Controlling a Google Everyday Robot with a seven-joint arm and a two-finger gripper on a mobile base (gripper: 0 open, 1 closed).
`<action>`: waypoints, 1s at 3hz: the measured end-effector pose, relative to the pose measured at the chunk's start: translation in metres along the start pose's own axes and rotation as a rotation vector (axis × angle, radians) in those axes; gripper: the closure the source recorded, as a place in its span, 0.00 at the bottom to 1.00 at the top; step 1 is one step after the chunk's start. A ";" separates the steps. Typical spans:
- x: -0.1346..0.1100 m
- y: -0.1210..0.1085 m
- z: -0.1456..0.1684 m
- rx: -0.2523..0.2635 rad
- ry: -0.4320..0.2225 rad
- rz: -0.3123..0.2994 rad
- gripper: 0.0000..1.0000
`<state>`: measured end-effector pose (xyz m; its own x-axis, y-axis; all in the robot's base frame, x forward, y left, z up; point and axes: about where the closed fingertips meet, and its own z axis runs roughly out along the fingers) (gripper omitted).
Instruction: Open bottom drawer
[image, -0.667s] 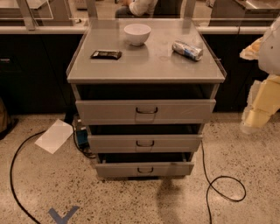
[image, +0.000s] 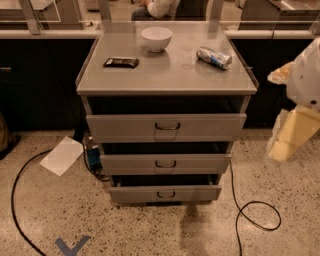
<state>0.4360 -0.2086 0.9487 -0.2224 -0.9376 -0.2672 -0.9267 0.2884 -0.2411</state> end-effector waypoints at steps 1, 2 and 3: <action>0.007 0.016 0.063 -0.020 -0.029 0.015 0.00; 0.020 0.034 0.133 -0.070 -0.063 0.048 0.00; 0.041 0.048 0.206 -0.134 -0.111 0.104 0.00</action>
Offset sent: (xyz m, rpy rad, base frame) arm 0.0089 0.0239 -0.2320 0.1591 0.1197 -0.0251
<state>0.4443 -0.1935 0.7341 -0.2909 -0.8750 -0.3870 -0.9342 0.3471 -0.0826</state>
